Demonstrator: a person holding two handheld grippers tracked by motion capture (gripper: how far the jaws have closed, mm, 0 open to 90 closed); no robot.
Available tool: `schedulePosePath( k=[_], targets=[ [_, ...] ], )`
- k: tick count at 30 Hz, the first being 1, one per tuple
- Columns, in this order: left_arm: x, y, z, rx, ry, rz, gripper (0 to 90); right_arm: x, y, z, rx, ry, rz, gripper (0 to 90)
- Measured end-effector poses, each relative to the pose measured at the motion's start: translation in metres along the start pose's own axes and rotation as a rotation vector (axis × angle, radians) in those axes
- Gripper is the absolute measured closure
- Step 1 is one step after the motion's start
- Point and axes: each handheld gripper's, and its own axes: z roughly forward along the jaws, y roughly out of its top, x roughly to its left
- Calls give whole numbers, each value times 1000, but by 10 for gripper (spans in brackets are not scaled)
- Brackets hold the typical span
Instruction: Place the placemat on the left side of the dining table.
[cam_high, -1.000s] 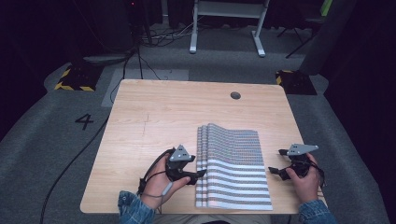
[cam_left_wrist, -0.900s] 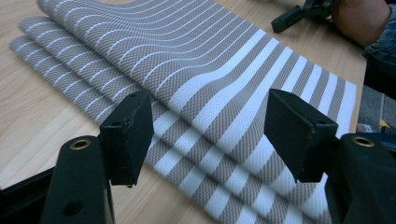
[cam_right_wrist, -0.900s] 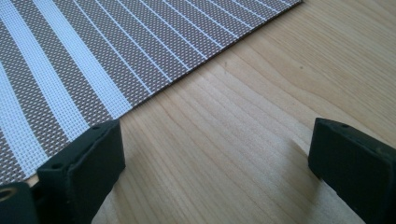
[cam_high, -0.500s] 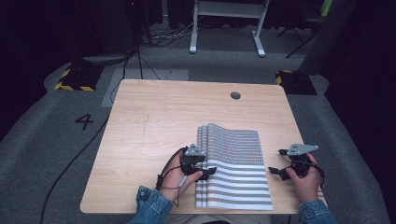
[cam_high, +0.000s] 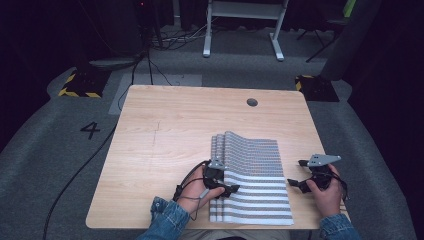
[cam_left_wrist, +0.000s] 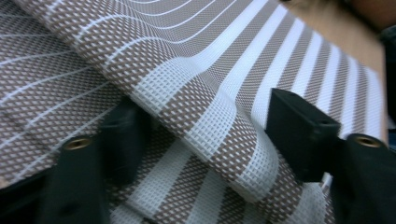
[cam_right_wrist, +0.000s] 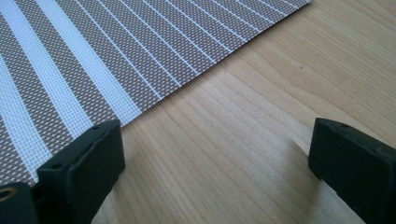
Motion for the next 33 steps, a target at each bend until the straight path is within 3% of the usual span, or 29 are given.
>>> schedulePosePath(
  k=[2,5,7,9,15,22,33],
  targets=[
    [-1,1,-1,16,30,17,462,0,0,0,0,0,0,39],
    [-5,3,-2,41,27,18,663,0,0,0,0,0,0,38],
    [-11,5,-3,25,36,31,802,0,0,0,0,0,0,39],
    [-16,6,-5,-1,34,41,867,0,0,0,0,0,0,39],
    [-29,13,-28,-57,22,82,886,0,0,0,0,0,-1,39],
    [-39,23,-65,-47,69,156,886,0,0,0,0,0,-1,39],
    [-41,27,-122,-80,123,177,887,0,0,0,0,0,0,39]
  ],
)
